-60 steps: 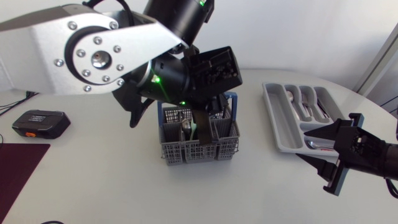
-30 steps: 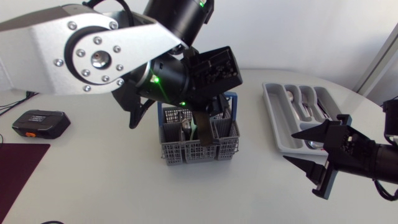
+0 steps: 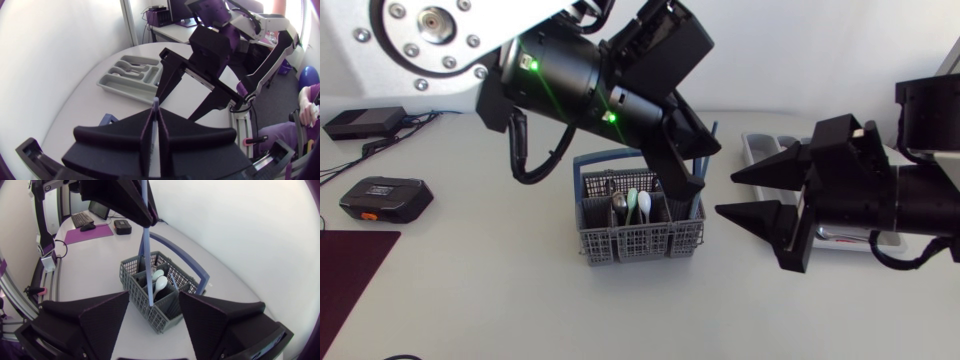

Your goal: Unload the cutlery basket into the drawer organizer.

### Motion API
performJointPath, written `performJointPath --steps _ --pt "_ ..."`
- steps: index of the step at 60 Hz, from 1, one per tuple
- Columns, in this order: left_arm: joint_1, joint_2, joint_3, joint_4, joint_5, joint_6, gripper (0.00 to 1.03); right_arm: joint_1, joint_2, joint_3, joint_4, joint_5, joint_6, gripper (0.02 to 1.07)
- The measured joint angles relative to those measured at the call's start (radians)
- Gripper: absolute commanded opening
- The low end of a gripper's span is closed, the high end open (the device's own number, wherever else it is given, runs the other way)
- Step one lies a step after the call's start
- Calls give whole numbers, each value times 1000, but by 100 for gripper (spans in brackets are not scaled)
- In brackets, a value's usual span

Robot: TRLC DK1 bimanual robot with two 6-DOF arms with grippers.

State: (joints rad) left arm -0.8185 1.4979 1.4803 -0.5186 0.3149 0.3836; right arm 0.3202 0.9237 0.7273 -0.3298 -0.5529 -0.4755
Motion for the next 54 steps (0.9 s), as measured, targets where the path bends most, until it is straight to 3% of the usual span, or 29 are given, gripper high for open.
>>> performJointPath --steps 3,8,23,31,47,54 --pt "11 0 0 -1 23 -17 3 18 19 5 18 0 30 74" --pt "29 0 0 -1 60 -41 3 44 45 10 30 0 63 60" --pt "50 1 0 0 130 -90 3 80 111 20 80 0 108 37" --pt "53 3 0 0 148 -103 3 80 129 23 80 0 110 18" --pt "63 8 0 0 158 -119 4 80 132 33 79 -28 117 8" --pt "64 10 0 -1 160 -122 19 84 137 33 76 -42 117 8"
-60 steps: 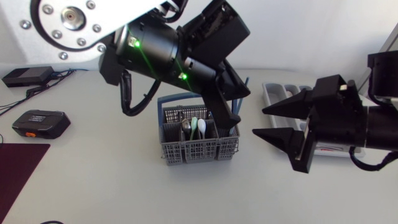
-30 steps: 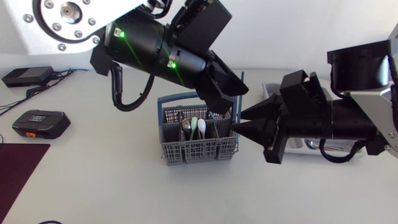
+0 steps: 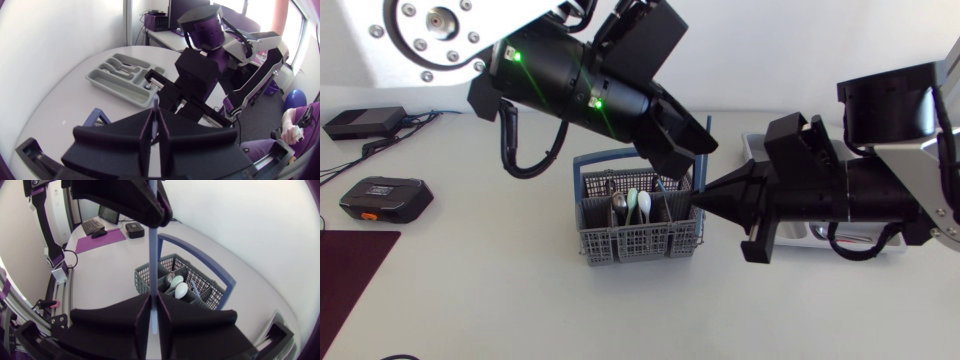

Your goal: Unload the cutlery basket into the drawer organizer.

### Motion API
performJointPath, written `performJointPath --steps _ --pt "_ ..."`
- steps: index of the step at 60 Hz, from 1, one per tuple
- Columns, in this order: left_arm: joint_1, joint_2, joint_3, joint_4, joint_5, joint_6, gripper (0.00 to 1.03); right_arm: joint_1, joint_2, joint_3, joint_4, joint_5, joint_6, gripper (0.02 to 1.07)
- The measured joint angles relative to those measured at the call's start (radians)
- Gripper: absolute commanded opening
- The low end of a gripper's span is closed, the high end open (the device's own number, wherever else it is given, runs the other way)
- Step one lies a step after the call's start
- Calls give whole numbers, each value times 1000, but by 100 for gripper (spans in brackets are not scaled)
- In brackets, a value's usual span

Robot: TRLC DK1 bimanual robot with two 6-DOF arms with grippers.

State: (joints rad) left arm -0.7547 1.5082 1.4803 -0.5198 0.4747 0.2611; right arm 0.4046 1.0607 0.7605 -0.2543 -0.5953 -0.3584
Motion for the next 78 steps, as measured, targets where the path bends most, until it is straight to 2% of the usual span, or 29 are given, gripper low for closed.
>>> performJointPath --steps 6,12,19,33,40,45,52,58,68,78 --pt "3 0 0 -4 1 -4 44 1 1 0 -4 -3 0 8" --pt "19 0 2 -6 8 -10 81 0 1 0 -15 -3 0 8" --pt "40 4 24 -5 8 -19 99 -5 0 0 -39 -2 -3 8" --pt "111 5 121 62 2 -77 98 -75 -17 -19 -93 -7 -46 8" --pt "150 4 153 78 -64 -77 98 -169 -16 -30 -118 -14 -72 8" --pt "156 4 149 76 -141 -37 96 -255 0 -29 -124 -15 -90 8" --pt "127 1 87 79 -265 71 96 -378 78 -15 -143 -15 -99 8" --pt "73 1 -15 81 -383 175 96 -477 186 35 -164 -10 -99 8" --pt "2 1 -140 92 -476 290 94 -586 362 170 -213 15 -98 8" --pt "-27 1 -213 193 -572 377 94 -624 495 266 -218 66 -75 8"
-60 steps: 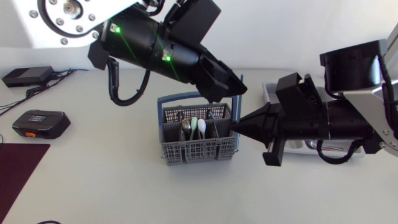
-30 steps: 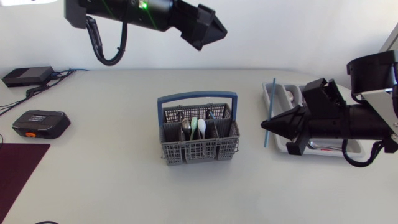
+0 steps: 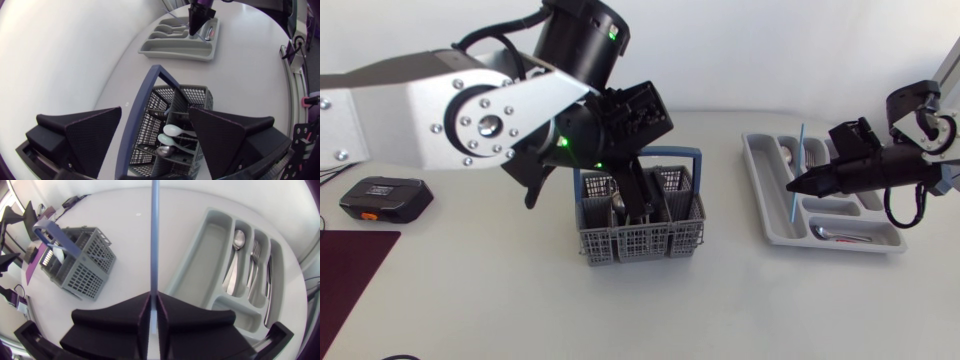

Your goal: Unload the cutlery basket into the drawer organizer.

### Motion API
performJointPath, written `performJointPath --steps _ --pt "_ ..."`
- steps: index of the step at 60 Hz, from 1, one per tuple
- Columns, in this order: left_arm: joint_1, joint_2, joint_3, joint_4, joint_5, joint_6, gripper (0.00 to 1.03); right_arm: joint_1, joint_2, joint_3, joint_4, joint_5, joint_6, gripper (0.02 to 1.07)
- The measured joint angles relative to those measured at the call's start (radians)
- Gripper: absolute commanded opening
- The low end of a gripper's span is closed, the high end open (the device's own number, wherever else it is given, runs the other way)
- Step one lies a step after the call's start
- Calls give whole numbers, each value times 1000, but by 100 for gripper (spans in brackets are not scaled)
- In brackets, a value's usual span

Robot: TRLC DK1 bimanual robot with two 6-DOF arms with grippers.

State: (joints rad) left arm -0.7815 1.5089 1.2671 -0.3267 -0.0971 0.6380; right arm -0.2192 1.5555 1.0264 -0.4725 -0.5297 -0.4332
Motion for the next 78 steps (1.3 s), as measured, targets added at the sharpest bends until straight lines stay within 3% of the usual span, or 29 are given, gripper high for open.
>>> performJointPath --steps 23,28,32,43,55,66,74,78 --pt "-34 24 -114 173 -100 76 93 -10 306 201 -3 92 90 8" --pt "-34 32 -120 190 -107 90 93 -12 352 226 -3 109 97 10" --pt "-34 38 -123 197 -113 100 91 -12 374 241 -3 115 98 18" --pt "-34 55 -123 218 -116 105 86 -12 410 262 5 135 98 20" --pt "-35 80 -116 255 -121 116 69 -12 454 283 5 153 98 46" --pt "-36 82 -114 264 -125 119 68 -12 454 287 5 141 101 70" --pt "-39 79 -114 262 -125 119 68 -12 454 287 26 135 101 80" --pt "-42 75 -114 256 -124 119 63 -12 454 286 31 135 101 84"
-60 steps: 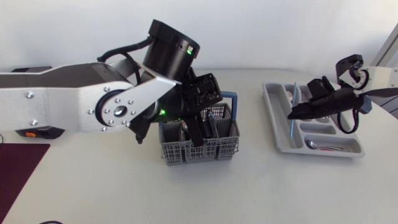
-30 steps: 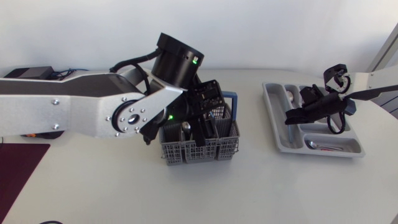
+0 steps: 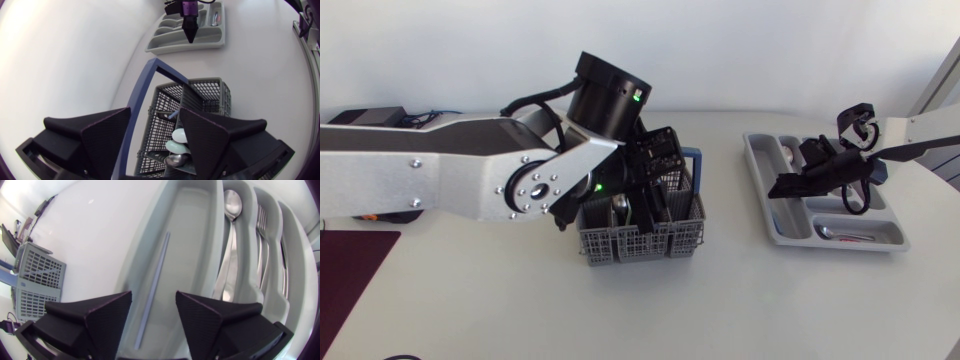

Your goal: Unload the cutlery basket into the drawer organizer.

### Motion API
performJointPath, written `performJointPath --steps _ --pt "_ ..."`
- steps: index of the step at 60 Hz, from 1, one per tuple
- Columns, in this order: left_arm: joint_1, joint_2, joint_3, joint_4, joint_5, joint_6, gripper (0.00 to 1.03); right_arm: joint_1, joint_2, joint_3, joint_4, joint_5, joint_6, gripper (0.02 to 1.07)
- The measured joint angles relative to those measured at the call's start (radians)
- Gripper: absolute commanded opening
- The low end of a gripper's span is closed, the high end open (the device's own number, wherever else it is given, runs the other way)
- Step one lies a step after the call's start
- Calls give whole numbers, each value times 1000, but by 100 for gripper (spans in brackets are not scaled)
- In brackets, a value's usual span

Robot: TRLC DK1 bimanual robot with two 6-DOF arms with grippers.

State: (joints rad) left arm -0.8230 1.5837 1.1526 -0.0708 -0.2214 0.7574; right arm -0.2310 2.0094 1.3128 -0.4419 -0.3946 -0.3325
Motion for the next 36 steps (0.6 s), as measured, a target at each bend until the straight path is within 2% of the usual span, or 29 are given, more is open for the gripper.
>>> performJointPath --steps 9,14,36 --pt "-16 -2 -20 -36 4 0 61 0 -18 -17 27 3 0 86" --pt "-23 -5 -36 -37 3 0 61 0 -45 -42 47 11 0 91" --pt "-21 10 -42 -15 3 3 58 7 -164 -137 84 25 -1 93"
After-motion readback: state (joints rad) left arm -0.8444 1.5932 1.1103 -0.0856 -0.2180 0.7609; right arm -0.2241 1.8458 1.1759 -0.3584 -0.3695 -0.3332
